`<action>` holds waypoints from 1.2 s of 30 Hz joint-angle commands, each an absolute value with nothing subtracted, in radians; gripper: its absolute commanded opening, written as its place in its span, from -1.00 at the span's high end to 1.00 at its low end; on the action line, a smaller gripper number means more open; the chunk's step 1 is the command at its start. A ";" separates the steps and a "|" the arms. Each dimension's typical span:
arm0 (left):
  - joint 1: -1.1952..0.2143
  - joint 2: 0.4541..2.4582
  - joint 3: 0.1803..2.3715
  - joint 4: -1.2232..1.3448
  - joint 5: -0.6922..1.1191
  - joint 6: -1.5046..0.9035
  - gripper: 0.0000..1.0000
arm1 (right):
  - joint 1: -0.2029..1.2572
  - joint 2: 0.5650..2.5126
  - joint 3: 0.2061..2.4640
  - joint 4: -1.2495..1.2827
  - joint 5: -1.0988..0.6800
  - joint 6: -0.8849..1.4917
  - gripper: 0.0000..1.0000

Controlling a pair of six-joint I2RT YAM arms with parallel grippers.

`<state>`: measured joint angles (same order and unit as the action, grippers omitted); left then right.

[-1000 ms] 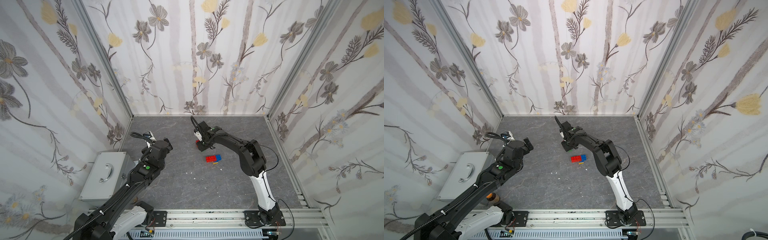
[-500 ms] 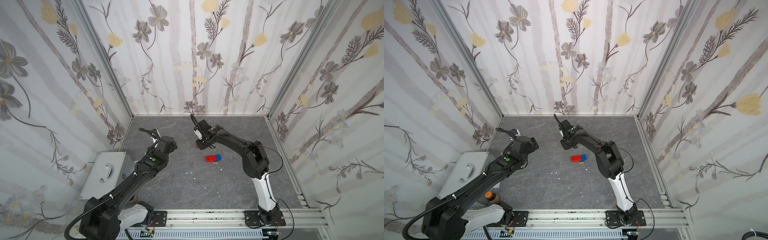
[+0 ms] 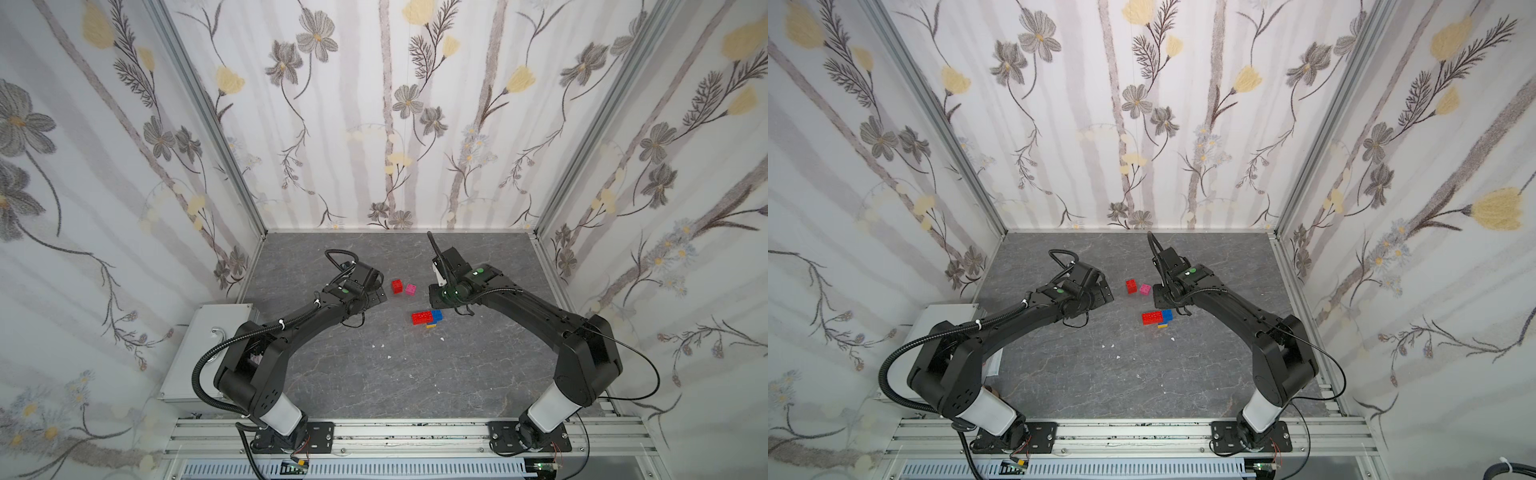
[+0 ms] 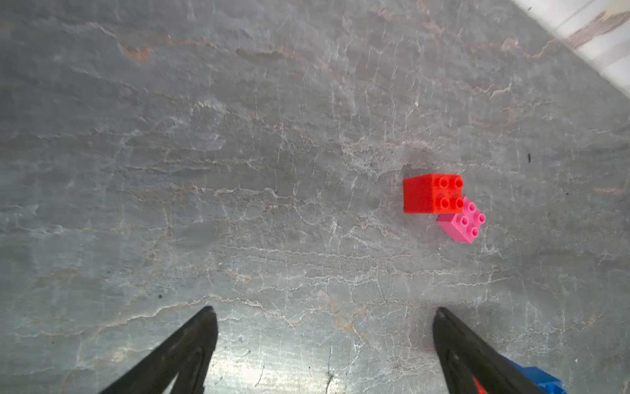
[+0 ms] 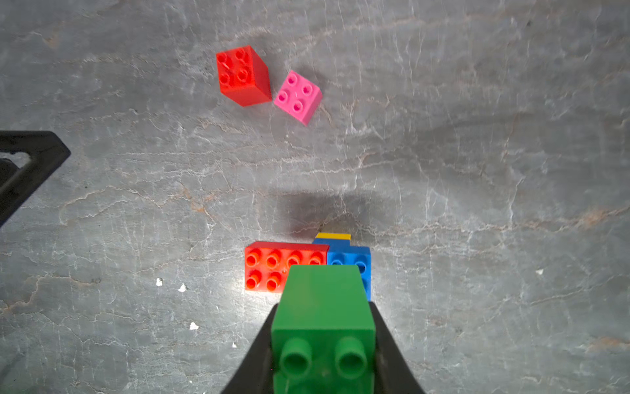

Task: Assemble the number 4 with lego
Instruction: Pick up the lego brick from the center of the board, then assemble the lego brick with the lego brick.

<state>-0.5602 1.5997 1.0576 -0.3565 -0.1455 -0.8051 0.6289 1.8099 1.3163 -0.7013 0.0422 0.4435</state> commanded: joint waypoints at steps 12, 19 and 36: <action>-0.561 1.671 1.078 -0.374 0.013 -0.856 -1.00 | 0.670 1.871 1.313 -0.695 0.071 0.441 1.00; -0.561 1.691 1.106 -0.407 0.015 -0.838 -1.00 | 0.675 1.895 1.316 -0.695 0.084 0.412 1.00; -0.560 1.673 1.099 -0.417 -0.017 -0.830 -1.00 | 0.675 1.942 1.319 -0.699 0.099 0.400 1.00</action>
